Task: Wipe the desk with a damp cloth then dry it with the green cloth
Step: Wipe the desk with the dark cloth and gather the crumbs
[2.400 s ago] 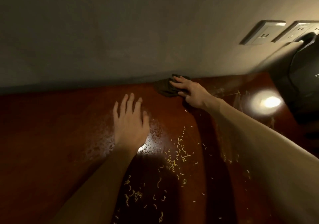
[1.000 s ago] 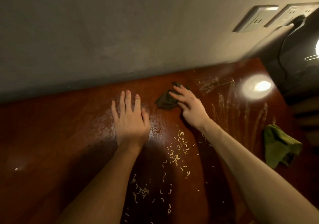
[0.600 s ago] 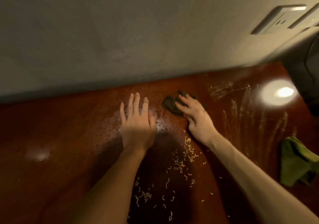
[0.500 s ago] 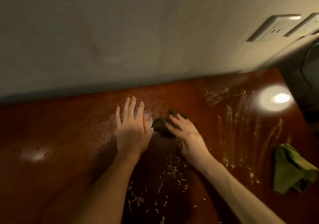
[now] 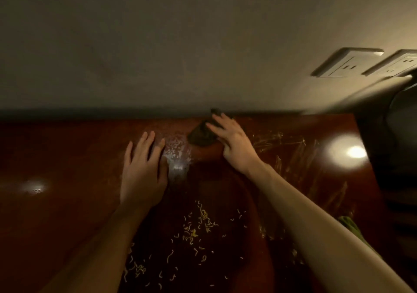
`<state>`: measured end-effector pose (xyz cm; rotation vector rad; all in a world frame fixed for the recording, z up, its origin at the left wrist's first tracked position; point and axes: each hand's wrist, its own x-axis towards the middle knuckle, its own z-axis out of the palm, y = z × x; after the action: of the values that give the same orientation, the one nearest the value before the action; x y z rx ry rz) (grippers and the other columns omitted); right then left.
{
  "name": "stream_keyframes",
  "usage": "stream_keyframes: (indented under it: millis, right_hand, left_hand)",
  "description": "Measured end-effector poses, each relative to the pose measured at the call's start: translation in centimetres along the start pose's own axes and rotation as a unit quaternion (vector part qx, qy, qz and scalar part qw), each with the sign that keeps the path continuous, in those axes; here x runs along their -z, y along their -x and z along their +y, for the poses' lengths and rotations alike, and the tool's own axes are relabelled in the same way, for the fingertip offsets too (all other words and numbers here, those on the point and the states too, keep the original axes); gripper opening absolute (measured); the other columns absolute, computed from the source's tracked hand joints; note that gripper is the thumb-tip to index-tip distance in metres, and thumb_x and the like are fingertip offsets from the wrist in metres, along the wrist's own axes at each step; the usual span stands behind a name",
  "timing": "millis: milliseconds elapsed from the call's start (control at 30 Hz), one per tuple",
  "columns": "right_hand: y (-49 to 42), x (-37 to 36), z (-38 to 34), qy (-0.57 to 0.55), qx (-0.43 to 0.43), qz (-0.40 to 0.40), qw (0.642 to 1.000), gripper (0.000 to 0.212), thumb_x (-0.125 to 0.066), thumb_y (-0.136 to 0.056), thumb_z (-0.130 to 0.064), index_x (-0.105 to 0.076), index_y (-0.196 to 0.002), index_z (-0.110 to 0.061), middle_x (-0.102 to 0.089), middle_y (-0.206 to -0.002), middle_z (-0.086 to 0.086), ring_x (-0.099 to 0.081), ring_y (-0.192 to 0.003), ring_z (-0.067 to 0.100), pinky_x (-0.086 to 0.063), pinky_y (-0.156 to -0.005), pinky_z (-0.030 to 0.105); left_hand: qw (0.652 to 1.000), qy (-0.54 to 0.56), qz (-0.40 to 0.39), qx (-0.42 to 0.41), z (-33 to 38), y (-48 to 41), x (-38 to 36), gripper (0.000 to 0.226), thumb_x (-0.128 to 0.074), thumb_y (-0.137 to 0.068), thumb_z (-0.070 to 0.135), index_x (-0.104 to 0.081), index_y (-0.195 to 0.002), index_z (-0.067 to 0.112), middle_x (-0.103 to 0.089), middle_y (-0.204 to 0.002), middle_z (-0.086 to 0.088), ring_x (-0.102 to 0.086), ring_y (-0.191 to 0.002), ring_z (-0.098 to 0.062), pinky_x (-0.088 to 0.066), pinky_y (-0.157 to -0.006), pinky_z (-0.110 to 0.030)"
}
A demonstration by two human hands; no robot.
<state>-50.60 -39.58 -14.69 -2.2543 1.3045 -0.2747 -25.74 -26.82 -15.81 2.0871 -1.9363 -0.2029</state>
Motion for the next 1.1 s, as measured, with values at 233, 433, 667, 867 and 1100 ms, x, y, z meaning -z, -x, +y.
stream_keyframes:
  millis: [233,433,667,867,1100]
  right_hand:
    - [2.3,-0.5,0.3,-0.008,-0.122,0.09,0.988,0.065,-0.051,-0.097,0.007,-0.044,-0.155,-0.022,-0.029,-0.167,0.003,-0.012,-0.157,0.021,-0.011,-0.129,0.042]
    - [6.8,-2.6,-2.4,0.007,-0.118,0.085,0.989,0.073,-0.055,-0.094,0.009,-0.04,-0.157,-0.024,-0.026,-0.168,0.001,-0.007,-0.158,0.018,-0.008,-0.13,0.039]
    - [1.5,0.5,1.6,0.036,-0.107,0.092,0.989,0.078,-0.053,-0.085,0.011,-0.045,-0.155,-0.023,-0.029,-0.166,0.011,-0.016,-0.156,0.032,-0.017,-0.128,0.046]
    - [3.0,1.8,3.4,0.047,-0.163,0.115,0.979,0.079,-0.053,-0.089,0.005,-0.035,-0.159,-0.027,-0.022,-0.169,0.007,-0.008,-0.158,0.025,-0.005,-0.128,0.037]
    - [9.2,0.0,1.6,0.026,-0.206,0.148,0.967,0.078,-0.056,-0.091,0.005,-0.033,-0.159,-0.024,-0.02,-0.17,0.006,-0.001,-0.159,0.021,-0.003,-0.129,0.038]
  left_hand:
    - [0.998,-0.043,-0.023,-0.041,0.3,0.1,-0.1,0.055,-0.031,-0.107,0.031,-0.038,-0.16,0.02,-0.026,-0.171,-0.005,-0.017,-0.16,-0.024,-0.018,-0.126,-0.054]
    - [0.996,-0.076,-0.048,-0.031,0.6,-0.2,-0.1,0.057,-0.031,-0.104,0.033,-0.041,-0.159,0.022,-0.036,-0.167,-0.004,-0.024,-0.158,-0.022,-0.018,-0.126,-0.051]
    - [0.996,-0.055,-0.037,-0.057,6.6,-4.1,-1.4,0.049,-0.051,-0.098,0.032,-0.051,-0.144,0.016,-0.052,-0.138,-0.01,-0.046,-0.129,-0.03,-0.029,-0.117,-0.05]
    - [0.996,0.05,-0.03,-0.067,13.7,-5.0,-5.1,0.051,-0.042,-0.1,0.029,-0.052,-0.148,0.014,-0.049,-0.154,-0.007,-0.04,-0.146,-0.027,-0.029,-0.121,-0.048]
    - [0.997,0.025,-0.008,-0.068,14.1,-4.5,-5.7,0.051,-0.039,-0.103,0.026,-0.05,-0.151,0.013,-0.045,-0.159,-0.01,-0.037,-0.15,-0.028,-0.025,-0.125,-0.049]
